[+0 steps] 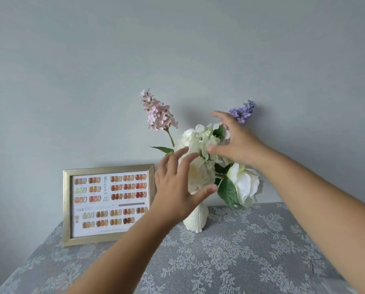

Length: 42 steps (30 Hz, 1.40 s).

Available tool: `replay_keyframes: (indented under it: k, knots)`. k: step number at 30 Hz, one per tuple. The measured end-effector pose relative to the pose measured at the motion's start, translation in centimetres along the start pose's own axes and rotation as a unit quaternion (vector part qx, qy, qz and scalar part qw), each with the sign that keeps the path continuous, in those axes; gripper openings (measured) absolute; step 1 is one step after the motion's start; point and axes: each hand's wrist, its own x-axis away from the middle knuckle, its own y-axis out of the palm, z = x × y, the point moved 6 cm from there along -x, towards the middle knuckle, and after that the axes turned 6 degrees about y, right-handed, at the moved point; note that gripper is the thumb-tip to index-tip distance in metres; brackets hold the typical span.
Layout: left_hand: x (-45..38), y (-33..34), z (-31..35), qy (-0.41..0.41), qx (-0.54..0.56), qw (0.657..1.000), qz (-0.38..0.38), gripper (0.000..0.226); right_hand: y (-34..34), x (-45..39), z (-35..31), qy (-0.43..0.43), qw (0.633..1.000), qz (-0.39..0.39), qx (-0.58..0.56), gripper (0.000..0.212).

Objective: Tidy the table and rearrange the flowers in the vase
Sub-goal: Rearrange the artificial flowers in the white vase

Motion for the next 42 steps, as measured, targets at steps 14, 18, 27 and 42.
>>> replay_keyframes:
  k: [14,18,27,42]
  knots:
    - [0.1,2.1,-4.3,-0.044,0.128,0.986,0.095,0.058,5.0,-1.8,1.1,0.015,0.997,-0.042,0.066,0.036]
    - [0.0,1.8,-4.8,-0.044,0.115,0.988,0.090,0.062,3.8,-0.5,0.8,0.018,0.996,-0.051,0.077,0.041]
    - [-0.7,1.1,-4.1,-0.037,0.075,0.992,0.089,0.075,-0.3,7.6,6.6,0.142,0.963,-0.128,-0.188,0.100]
    - [-3.8,1.7,-1.6,0.078,-0.212,0.974,-0.016,0.048,4.8,12.7,8.5,0.048,0.930,0.251,-0.263,0.071]
